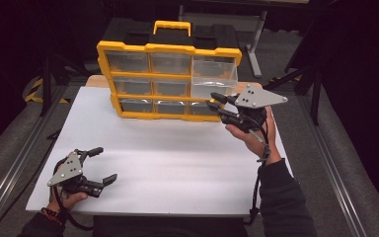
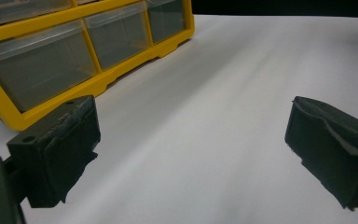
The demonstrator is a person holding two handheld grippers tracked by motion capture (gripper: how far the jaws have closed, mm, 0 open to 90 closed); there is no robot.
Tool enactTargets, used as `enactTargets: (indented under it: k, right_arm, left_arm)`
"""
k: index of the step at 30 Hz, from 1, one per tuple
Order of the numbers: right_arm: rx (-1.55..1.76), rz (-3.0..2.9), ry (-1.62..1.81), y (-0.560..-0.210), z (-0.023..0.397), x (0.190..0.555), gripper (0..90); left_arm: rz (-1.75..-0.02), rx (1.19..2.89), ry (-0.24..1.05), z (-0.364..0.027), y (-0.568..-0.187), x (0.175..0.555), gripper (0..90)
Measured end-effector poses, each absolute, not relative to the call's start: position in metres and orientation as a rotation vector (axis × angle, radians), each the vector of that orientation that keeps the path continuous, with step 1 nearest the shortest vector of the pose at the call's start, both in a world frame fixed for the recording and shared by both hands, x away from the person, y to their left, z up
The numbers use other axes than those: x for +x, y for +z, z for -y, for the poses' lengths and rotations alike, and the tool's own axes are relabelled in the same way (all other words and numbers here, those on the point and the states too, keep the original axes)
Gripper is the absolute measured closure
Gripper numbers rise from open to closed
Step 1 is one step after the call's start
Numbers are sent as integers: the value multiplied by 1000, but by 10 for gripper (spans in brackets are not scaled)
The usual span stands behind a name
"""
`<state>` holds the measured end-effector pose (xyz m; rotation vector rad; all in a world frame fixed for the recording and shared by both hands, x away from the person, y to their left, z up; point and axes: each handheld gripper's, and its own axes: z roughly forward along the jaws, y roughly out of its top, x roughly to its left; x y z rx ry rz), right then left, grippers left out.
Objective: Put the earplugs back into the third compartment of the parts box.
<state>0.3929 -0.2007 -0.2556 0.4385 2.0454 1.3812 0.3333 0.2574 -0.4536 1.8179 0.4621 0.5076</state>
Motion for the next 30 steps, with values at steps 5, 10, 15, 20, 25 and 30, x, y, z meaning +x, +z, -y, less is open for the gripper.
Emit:
enactTargets:
  k: [5,10,15,20,25,30]
  right_arm:
    - [430,-2010,1376,-239,203,393,703]
    - [454,-1962,1388,-214,214,404,703]
    - [504,-1952,1345,-206,218,422,702]
    - [553,-1952,1311,-206,223,438,699]
    - [606,-1952,1288,-206,224,453,694]
    - [619,-1943,1280,-203,220,458,689]
  left_arm:
    - [-457,1815,509,-257,-454,333,41]
    - [-448,1825,514,-257,-453,332,41]
    - [-452,1826,513,-257,-453,333,41]
    - [-452,1827,510,-257,-453,333,41]
    - [-449,1820,509,-257,-453,333,42]
    - [-449,1820,508,-257,-454,333,42]
